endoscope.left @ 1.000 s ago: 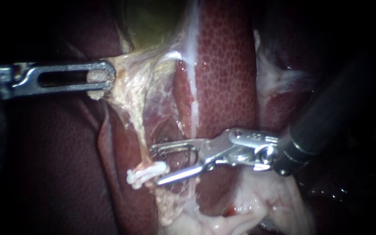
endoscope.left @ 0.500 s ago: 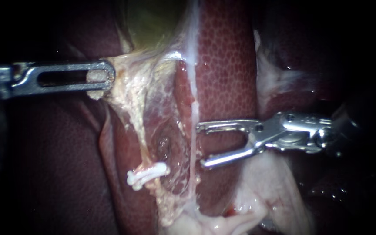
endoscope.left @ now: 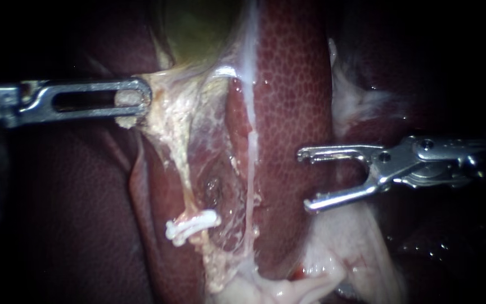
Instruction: Going back second clip left tube
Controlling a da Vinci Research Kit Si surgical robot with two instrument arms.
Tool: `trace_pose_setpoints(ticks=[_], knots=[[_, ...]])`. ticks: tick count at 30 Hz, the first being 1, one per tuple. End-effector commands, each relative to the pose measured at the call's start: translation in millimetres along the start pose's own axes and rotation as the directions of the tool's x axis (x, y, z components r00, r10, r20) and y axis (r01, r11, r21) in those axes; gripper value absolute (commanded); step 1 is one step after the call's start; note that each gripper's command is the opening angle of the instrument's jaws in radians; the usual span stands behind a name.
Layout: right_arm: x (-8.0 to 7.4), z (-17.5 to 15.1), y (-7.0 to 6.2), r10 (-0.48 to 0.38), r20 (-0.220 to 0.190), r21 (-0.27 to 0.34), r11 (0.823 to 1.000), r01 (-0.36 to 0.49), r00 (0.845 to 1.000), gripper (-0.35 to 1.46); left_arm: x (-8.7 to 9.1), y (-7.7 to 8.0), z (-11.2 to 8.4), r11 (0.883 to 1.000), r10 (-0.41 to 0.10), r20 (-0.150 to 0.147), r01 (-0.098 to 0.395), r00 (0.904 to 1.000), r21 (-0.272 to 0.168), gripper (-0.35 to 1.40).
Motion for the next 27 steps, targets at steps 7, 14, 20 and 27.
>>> trace_pose_setpoints(ticks=[7,14,20,27], knots=[[-0.1,0.1,0.1,0.0,0.0,0.0,1.0,0.0,1.0,0.6,1.2,2.1,3.6,1.0,0.012,-0.001,-0.012,0.9999,-0.02,-0.35],[-0.1,0.1,0.1,0.001,0.0,-0.001,1.0,-0.001,1.0,0.6,3.2,3.6,7.8,0.999,0.033,-0.039,-0.034,0.9987,-0.022,-0.35],[0.0,0.2,0.1,0.003,-0.001,-0.002,1.0,-0.003,1.0,0.6,3.9,3.4,9.0,0.999,0.031,-0.05,-0.032,0.9983,-0.024,-0.35],[0.5,0.1,0.1,0.01,-0.003,-0.003,1.0,-0.01,1.0,0.6,4.0,3.3,9.0,0.999,0.031,-0.051,-0.032,0.9982,-0.022,-0.35]])
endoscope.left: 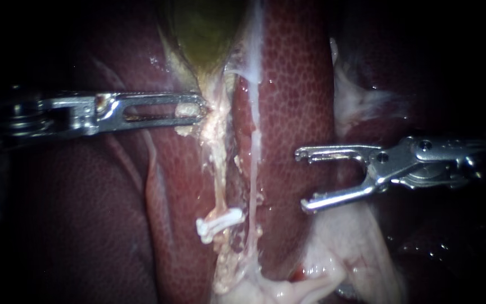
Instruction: Going back second clip left tube
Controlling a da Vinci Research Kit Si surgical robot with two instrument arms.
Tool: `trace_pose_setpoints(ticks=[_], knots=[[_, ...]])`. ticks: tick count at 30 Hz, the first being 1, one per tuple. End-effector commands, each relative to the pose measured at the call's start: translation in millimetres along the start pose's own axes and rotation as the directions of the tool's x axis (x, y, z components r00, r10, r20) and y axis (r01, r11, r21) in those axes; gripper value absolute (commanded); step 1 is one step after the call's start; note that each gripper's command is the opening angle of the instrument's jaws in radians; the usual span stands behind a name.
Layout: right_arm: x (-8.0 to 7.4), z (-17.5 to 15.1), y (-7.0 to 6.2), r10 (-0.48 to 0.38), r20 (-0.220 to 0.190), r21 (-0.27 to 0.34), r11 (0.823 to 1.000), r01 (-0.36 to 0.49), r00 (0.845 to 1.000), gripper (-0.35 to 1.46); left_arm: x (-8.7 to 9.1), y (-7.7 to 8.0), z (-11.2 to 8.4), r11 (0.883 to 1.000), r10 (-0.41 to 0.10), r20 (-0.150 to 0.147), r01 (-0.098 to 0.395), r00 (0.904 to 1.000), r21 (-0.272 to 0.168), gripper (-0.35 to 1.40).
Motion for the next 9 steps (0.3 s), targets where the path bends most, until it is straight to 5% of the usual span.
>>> trace_pose_setpoints(ticks=[1,9], knots=[[0.1,0.0,0.0,0.001,0.0,0.0,1.0,-0.001,1.0,0.6,0.0,0.0,0.0,1.0,0.0,0.001,0.0,1.0,0.0,-0.35],[0.6,-0.1,-0.1,-0.001,0.0,-0.001,1.0,0.001,1.0,0.6,0.0,0.0,0.0,1.0,0.0,0.001,0.0,1.0,0.0,-0.35]])
